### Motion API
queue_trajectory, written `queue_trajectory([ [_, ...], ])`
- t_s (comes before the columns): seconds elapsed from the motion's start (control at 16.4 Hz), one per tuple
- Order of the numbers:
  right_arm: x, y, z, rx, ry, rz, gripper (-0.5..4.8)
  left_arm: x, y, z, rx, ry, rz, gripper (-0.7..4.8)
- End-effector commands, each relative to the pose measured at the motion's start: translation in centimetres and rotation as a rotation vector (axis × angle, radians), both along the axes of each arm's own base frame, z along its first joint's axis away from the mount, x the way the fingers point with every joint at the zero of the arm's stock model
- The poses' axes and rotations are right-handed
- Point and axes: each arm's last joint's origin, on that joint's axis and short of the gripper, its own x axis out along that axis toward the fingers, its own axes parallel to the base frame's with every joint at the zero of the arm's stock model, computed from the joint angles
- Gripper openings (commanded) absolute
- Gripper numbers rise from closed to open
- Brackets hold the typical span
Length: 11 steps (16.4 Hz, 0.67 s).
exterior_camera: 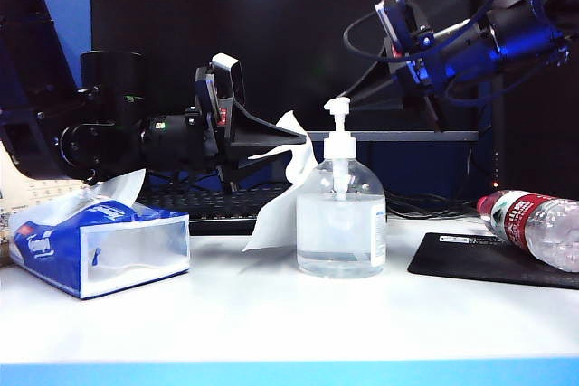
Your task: Pull out a tissue from the tissue dispenser, then press the switch of the alcohol sanitizer bottle to drop some sanitizer on the paper tissue, and finally place the treated tissue on the table.
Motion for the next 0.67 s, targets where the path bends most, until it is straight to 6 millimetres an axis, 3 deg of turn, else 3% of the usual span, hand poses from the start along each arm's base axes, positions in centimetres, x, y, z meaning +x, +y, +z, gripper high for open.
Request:
queue_trajectory([
  [0.06,-0.03,0.07,0.31,0.014,-0.010,0.026,-0.05,-0.04,-0.03,0.41,-0.008,-0.026,-0.013,-0.06],
  [0.67,-0.28,0.28,0.40,0.050,-0.002,0.121,-0.05,-0.09,-0.05,0.44,-0.006,-0.032,-0.035,-0.06],
])
